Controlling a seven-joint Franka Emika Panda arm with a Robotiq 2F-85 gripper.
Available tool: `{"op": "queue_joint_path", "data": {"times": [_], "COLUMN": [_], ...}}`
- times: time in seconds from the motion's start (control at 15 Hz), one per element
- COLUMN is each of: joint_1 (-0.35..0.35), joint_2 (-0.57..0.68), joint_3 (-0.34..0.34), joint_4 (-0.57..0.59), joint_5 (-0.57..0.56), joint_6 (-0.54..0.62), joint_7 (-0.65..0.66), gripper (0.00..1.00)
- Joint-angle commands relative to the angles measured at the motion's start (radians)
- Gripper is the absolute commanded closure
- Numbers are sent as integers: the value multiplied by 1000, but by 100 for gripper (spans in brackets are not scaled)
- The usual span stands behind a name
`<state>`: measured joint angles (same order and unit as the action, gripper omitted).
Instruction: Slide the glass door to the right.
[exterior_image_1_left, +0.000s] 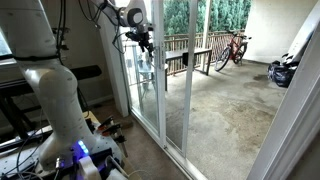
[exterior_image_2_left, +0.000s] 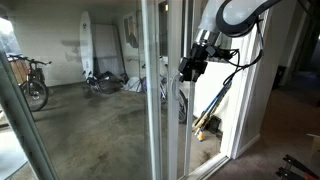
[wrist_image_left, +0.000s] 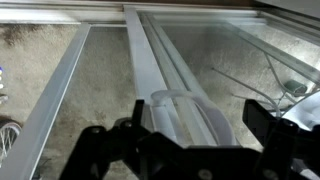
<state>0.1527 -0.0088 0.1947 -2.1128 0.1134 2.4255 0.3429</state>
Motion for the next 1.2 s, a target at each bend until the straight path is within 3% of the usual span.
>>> {"op": "queue_joint_path", "data": {"times": [0.0, 0.4, 0.6, 1.13], "joint_1": [20, 24, 19, 6], "joint_2": [34, 55, 52, 21], "joint_3": [1, -21, -33, -78], "joint_4": [5, -7, -6, -34], "joint_5": [-37, -87, -48, -73], "joint_6": [132, 342, 341, 367], "joint_7": [-4, 38, 33, 86], "gripper": [0, 0, 0, 0]}}
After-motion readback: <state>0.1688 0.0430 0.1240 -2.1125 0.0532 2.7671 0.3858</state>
